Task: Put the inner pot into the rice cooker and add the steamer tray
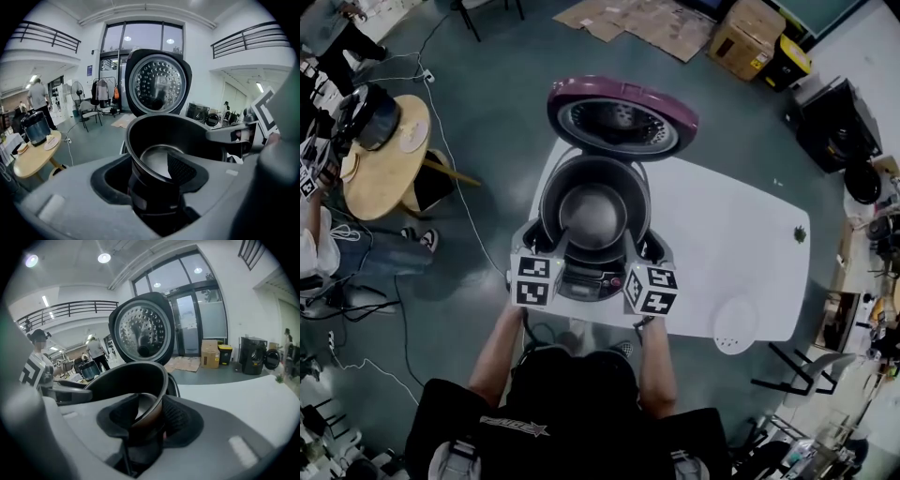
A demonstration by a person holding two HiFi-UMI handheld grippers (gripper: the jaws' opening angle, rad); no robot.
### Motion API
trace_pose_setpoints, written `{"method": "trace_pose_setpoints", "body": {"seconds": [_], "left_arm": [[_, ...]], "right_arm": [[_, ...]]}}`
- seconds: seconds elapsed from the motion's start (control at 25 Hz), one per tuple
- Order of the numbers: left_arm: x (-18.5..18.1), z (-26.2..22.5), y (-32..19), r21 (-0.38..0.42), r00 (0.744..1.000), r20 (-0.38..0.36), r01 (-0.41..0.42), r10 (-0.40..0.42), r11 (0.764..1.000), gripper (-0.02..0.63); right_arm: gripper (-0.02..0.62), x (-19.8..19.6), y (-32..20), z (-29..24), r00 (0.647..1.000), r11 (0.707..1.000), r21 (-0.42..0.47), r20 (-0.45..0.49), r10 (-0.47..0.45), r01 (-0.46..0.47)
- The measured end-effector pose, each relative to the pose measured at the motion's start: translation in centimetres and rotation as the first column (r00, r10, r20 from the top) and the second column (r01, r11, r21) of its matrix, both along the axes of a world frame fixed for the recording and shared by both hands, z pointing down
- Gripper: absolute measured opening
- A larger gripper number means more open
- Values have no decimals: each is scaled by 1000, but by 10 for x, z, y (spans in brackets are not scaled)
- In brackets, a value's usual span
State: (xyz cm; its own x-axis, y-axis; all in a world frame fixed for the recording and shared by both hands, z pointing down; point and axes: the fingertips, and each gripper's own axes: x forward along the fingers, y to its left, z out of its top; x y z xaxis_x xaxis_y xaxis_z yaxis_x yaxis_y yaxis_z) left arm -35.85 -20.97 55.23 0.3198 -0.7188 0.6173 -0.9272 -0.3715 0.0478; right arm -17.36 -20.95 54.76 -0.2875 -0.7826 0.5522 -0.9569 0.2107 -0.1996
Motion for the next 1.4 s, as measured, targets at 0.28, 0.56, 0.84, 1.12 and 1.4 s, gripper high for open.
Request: {"method": "trace_pose_setpoints", "body": {"seconds": [0.28,0.56,0.84,1.12,1.4], "left_arm": [[1,15,-5,-70,999,43,-6,9,998,245],[5,25,-5,-136,997,77,-21,32,990,245],[7,27,-3,-153,998,51,-26,34,988,247],[2,9,-8,-25,994,100,-30,32,999,262],[9,-50,-5,140,1000,9,6,-7,990,261]], "right_arm": [[161,1,-1,22,1000,997,-79,-15,11,-13],[181,1,3,32,1000,989,-149,23,12,-8],[197,3,5,31,999,989,-145,45,23,-16],[216,14,3,15,999,997,-68,10,33,-32],[216,19,12,-42,1000,996,93,-9,10,-9]]}}
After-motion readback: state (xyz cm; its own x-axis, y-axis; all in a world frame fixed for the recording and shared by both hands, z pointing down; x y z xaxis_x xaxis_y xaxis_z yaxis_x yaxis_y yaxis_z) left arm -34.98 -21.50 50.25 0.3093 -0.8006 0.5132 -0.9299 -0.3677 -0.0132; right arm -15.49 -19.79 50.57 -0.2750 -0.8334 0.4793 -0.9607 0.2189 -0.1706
